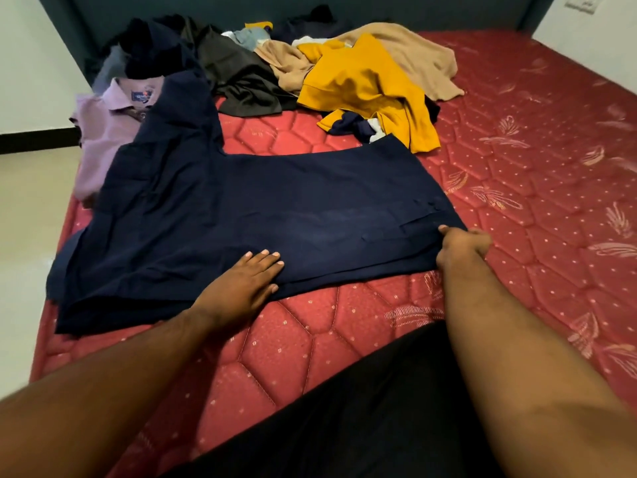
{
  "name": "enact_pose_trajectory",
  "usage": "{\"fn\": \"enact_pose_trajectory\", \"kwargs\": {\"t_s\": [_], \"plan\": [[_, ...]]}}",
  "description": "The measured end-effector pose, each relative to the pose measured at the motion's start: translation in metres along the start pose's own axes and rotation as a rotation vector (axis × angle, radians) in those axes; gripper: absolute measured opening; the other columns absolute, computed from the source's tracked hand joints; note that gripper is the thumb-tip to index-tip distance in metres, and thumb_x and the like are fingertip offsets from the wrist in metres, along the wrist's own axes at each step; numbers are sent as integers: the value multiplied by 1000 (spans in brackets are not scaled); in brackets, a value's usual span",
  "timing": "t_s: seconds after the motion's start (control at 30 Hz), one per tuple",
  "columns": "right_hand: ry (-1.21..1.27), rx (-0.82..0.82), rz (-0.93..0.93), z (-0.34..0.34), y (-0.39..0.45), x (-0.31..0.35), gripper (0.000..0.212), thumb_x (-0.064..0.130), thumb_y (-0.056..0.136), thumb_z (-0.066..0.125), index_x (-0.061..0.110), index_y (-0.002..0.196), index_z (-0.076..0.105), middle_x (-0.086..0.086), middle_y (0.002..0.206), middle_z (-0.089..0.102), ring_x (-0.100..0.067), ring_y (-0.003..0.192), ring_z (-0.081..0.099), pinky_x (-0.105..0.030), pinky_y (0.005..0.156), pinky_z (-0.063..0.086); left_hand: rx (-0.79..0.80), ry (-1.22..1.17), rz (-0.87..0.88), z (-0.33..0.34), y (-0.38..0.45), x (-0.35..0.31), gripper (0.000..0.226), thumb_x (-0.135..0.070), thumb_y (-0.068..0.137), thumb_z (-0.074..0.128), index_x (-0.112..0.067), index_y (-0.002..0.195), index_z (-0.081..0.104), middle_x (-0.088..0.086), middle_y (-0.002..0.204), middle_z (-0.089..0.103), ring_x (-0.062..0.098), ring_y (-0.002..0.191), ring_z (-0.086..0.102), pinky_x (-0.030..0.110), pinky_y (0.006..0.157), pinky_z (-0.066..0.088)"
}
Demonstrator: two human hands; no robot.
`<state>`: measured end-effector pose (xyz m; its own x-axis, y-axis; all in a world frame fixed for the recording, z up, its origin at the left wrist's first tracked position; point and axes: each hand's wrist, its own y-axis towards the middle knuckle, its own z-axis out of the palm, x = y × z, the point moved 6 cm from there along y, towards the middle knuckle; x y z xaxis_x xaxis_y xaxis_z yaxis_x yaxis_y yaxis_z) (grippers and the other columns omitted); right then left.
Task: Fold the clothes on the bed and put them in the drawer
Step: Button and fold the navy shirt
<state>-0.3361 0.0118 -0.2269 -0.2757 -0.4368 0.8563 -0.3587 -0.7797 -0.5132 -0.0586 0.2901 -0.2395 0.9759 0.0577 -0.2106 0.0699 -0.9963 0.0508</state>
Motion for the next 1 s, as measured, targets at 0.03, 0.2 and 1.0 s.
{"fn": "enact_pose_trajectory", "kwargs": {"t_s": [0.03, 0.2, 1.0], "plan": [[57, -60, -4, 1, -2, 2, 19, 5, 81, 56, 21, 79, 46, -3, 69, 60, -18, 71, 50, -22, 56, 36, 5, -68, -28, -1, 0, 2, 69, -51, 92, 23, -11, 145, 44, 4, 154, 37, 16, 145, 27, 30, 119, 10], [83, -112, -56, 0, -5, 14, 33, 1, 82, 50, 33, 78, 44, -3, 62, 57, -14, 40, 38, -15, 38, 23, -2, -169, -55, -3, -4, 4, 76, -57, 88, 23, -13, 148, 38, 1, 156, 31, 12, 146, 20, 23, 119, 2], [-1215, -9, -801, 16, -62, 18, 75, 24, 81, 69, 26, 145, 32, -14, 154, 23, -36, 139, 25, -52, 112, 26, -108, 108, 107, -31, 25, -37, 62, -53, 93, 33, -11, 125, 65, 8, 135, 60, 29, 128, 53, 46, 100, 44]]}}
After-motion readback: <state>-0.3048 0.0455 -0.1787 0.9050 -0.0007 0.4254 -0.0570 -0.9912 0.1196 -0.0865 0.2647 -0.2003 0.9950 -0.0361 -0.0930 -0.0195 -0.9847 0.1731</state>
